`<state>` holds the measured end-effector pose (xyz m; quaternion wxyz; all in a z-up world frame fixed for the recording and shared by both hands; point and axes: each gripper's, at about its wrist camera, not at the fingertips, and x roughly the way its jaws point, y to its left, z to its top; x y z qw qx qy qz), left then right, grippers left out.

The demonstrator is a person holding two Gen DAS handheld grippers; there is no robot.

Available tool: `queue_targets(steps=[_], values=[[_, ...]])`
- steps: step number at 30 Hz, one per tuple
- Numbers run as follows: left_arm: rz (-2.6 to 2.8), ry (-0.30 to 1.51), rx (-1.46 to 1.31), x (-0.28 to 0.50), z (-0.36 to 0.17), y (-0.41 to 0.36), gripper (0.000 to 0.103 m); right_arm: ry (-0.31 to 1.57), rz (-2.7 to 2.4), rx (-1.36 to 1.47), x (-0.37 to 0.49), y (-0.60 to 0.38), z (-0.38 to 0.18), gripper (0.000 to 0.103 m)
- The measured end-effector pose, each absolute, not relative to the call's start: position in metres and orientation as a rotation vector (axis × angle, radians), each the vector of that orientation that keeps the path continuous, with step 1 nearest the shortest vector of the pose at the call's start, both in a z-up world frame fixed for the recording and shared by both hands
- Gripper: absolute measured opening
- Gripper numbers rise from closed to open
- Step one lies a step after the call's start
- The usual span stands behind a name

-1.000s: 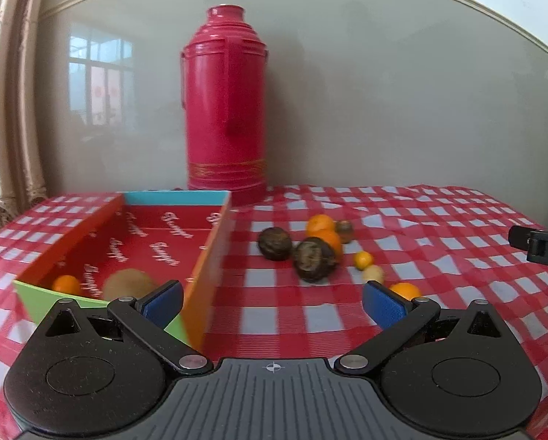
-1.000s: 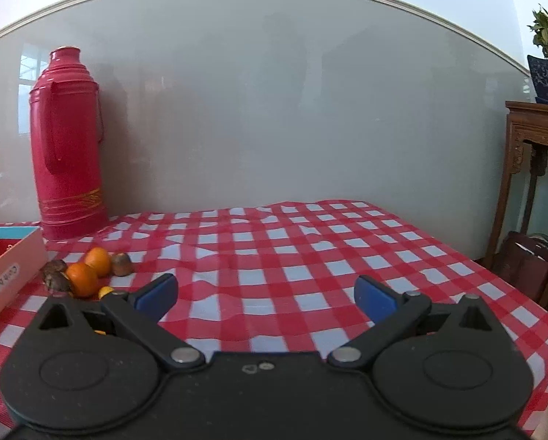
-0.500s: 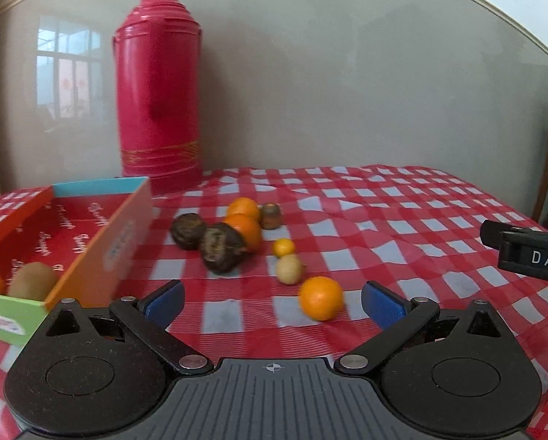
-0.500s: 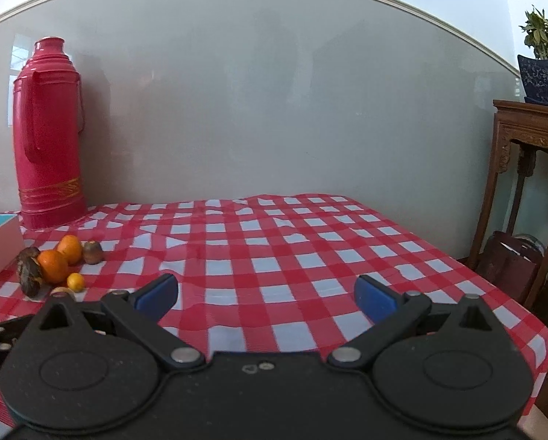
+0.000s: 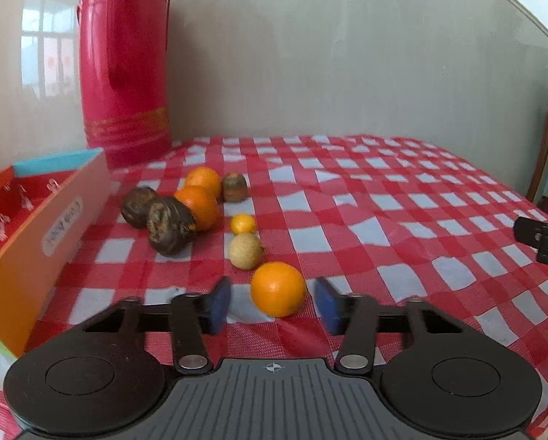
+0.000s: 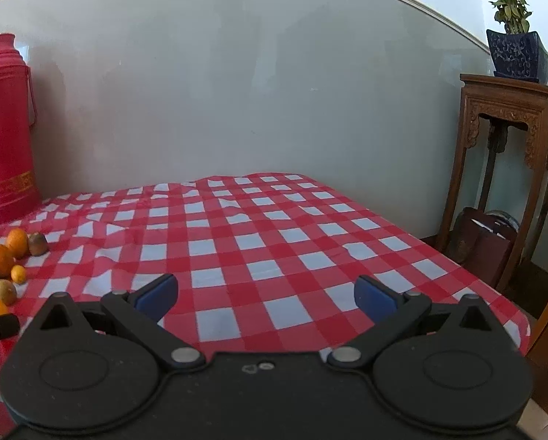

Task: Organize fruits
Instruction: 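Move the left tool to the larger orange and grasp it, then carry the orange into the box and open the left tool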

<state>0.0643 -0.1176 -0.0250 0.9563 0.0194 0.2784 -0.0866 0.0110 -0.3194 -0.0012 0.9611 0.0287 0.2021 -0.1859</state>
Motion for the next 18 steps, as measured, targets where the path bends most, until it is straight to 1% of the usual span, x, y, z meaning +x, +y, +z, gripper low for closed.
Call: queue_targets(steps=[1, 9, 18], values=[[-0.177, 0.572, 0.039, 0.066, -0.026, -0.118, 0.034, 0.411, -0.379, 0.056, 0.011, -0.321, -0.002, 0.097], [-0.178, 0.557, 0.048, 0.063, -0.024, -0.118, 0.033, 0.42, -0.398, 0.09, 0.011, -0.33, -0.003, 0.097], [-0.156, 0.49, 0.058, 0.049, -0.01, -0.094, 0.033, 0.409, -0.34, 0.086, 0.018, -0.3, 0.004, 0.097]])
